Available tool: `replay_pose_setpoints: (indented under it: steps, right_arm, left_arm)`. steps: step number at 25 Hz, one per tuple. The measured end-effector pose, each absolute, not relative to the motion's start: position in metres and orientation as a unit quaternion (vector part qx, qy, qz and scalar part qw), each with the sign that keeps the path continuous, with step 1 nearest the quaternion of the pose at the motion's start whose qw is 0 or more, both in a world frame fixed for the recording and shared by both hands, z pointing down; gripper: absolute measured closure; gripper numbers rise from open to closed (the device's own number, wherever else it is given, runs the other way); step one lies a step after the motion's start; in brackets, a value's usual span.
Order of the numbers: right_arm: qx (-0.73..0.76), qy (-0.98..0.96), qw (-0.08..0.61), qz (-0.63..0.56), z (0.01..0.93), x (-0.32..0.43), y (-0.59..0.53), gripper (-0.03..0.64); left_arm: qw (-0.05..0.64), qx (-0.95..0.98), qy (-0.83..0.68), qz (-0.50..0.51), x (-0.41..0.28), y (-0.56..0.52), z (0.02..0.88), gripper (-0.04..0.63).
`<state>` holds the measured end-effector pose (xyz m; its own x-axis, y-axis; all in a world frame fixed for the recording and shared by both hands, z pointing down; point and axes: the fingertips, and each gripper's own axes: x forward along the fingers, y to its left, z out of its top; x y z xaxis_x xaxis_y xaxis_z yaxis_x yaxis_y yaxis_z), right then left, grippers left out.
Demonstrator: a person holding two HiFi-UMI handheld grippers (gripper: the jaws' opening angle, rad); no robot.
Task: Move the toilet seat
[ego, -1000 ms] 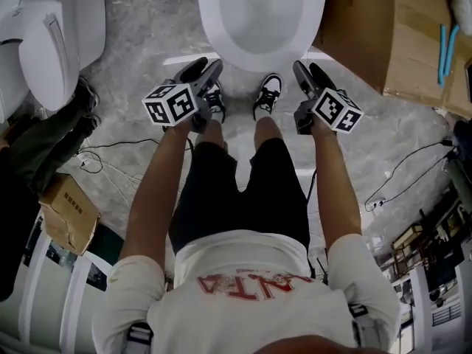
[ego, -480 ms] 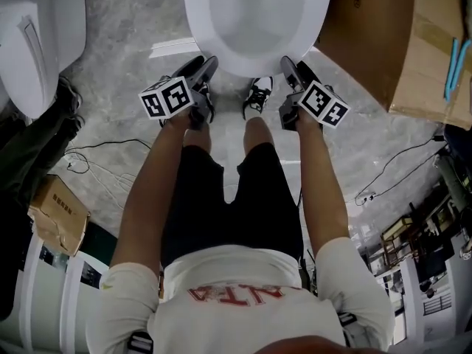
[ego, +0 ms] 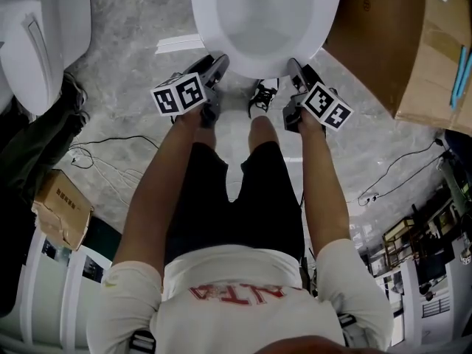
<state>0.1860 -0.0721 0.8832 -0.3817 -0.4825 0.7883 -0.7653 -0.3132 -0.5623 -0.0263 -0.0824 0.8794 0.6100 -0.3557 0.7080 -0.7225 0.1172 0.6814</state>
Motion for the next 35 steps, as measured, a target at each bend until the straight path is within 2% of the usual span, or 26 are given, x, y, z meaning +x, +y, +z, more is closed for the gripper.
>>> replay_pose_setpoints:
  steps: [8, 13, 23, 35]
  right_arm:
    - [0.552, -0.555, 0.099, 0.615, 0.881, 0.186, -0.074, 0.428]
    - [0.550, -0.547, 0.060, 0.628, 0.877, 0.188, -0.074, 0.430]
    - [0.541, -0.537, -0.019, 0.648, 0.857, 0.189, -0.074, 0.454]
    - [0.527, -0.549, -0.066, 0.646, 0.795, 0.193, -0.079, 0.471]
  left_arm:
    - [0.631, 0.641, -0.407, 0.158, -0.025, -0.081, 0.880, 0.400]
    - [0.653, 0.632, -0.393, 0.143, -0.024, -0.080, 0.870, 0.400]
    - [0.630, 0.655, -0.379, 0.176, -0.026, -0.080, 0.854, 0.402]
    - [0.665, 0.661, -0.332, 0.105, -0.014, -0.083, 0.801, 0.407]
